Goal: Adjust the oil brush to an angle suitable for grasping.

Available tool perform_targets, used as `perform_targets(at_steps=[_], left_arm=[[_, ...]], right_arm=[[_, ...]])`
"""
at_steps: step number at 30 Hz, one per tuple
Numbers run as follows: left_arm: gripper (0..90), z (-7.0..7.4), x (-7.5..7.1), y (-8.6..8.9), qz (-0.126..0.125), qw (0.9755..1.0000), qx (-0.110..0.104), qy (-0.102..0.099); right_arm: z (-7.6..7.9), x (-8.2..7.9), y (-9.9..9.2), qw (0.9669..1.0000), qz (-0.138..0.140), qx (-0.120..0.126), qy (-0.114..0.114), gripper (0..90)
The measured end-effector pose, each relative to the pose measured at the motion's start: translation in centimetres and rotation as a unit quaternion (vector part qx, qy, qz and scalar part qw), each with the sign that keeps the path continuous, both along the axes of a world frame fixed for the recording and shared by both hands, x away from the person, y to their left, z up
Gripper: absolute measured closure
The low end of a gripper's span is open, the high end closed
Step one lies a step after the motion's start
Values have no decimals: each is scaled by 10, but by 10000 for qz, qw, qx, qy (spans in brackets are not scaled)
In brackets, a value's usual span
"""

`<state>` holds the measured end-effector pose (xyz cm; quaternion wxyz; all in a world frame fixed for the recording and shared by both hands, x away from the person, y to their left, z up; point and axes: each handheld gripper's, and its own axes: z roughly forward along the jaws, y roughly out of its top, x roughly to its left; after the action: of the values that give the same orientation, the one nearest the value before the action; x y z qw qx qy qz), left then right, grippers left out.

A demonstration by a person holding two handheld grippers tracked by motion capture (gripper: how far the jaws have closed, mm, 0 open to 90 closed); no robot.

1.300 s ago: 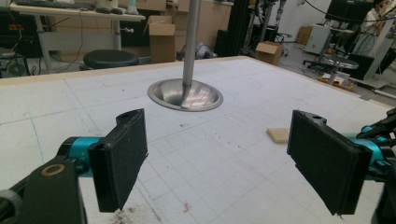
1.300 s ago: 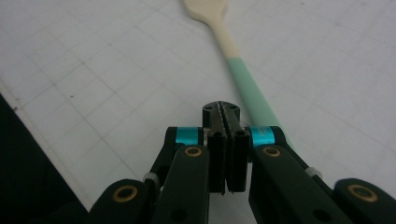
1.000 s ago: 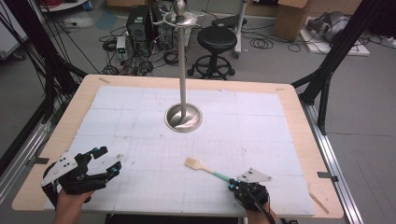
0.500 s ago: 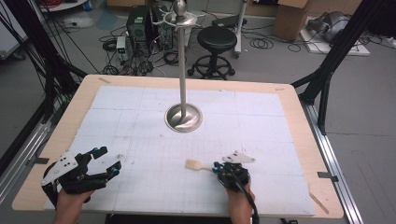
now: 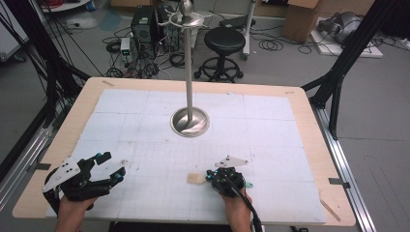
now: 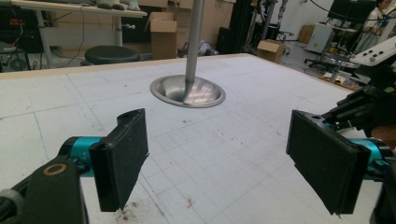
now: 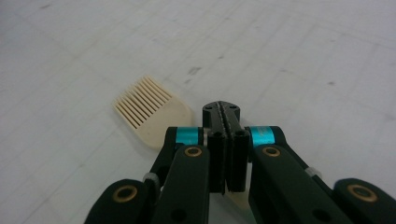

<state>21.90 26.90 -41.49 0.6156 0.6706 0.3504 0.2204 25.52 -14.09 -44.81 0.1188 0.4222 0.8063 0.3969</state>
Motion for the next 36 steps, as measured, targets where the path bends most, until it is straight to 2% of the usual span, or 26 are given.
perform_targets(at_steps=[1,2,3,4,5,6,7,8,9,10,11,12,13,16,20,21,23,24,26,27,28,29,32,33,34,36], left_arm=[[213,0,0,0,-8,10000,9,-4],[215,0,0,0,-8,10000,9,-4],[218,0,0,2,1,10000,-4,-5],[218,0,0,2,1,10000,-4,-5],[218,-1,0,2,17,10000,-21,-3],[218,-1,0,2,17,10000,-21,-3],[218,0,0,2,17,10000,-12,7],[218,0,0,2,17,10000,-12,7],[218,-1,0,1,6,10000,3,12],[218,-1,1,0,-3,10000,6,7],[218,-1,1,0,-3,10000,6,7],[218,-1,1,-1,-15,10000,21,6],[219,-1,1,-2,-30,10000,37,11],[219,0,0,-2,-33,10000,35,2],[219,-1,0,0,-10,10000,26,10],[219,-1,0,0,-10,10000,9,17],[219,-1,0,1,14,10000,-8,14],[218,-1,1,0,14,10000,-4,15],[219,-1,1,0,3,10000,20,31],[219,-2,1,-1,1,10000,20,26],[219,-2,1,-1,1,10000,20,26],[219,-2,1,-1,-23,10000,42,26],[219,-2,1,-1,-24,10000,50,26],[219,-2,1,0,-11,10000,27,23],[219,-2,1,0,-11,10000,27,23],[219,-2,1,1,0,10000,1,26]], right_arm=[[1,-5,1,9997,228,86,9,890],[1,-5,1,9997,228,86,9,890],[6,-10,-8,9996,189,157,-148,889],[6,-10,-8,9996,189,157,-148,889],[11,-14,-29,9993,-158,193,-290,890],[11,-14,-29,9993,-158,193,-290,890],[14,-18,-56,9973,-630,37,-371,890],[14,-18,-56,9973,-630,37,-371,890],[13,-23,-83,9937,-1048,-183,-345,890],[11,-27,-94,9916,-1235,-225,-295,890],[10,-29,-103,9898,-1387,-243,-237,890],[10,-29,-103,9898,-1387,-243,-237,890],[11,-34,-115,9873,-1548,-297,-209,890],[10,-40,-120,9849,-1685,-391,-107,890],[8,-41,-116,9858,-1635,-379,-34,890],[6,-40,-106,9868,-1553,-467,29,891],[6,-39,-101,9867,-1555,-478,4,891],[6,-38,-98,9877,-1524,-359,62,891],[5,-38,-93,9879,-1495,-413,27,891],[5,-36,-84,9893,-1415,-355,6,891],[5,-36,-84,9893,-1415,-355,6,891],[4,-33,-73,9904,-1335,-350,-19,891],[3,-28,-61,9917,-1258,-254,-5,891],[3,-22,-49,9928,-1174,-249,-9,891],[3,-22,-49,9928,-1174,-249,-9,891],[3,-15,-37,9936,-1106,-208,3,891]])
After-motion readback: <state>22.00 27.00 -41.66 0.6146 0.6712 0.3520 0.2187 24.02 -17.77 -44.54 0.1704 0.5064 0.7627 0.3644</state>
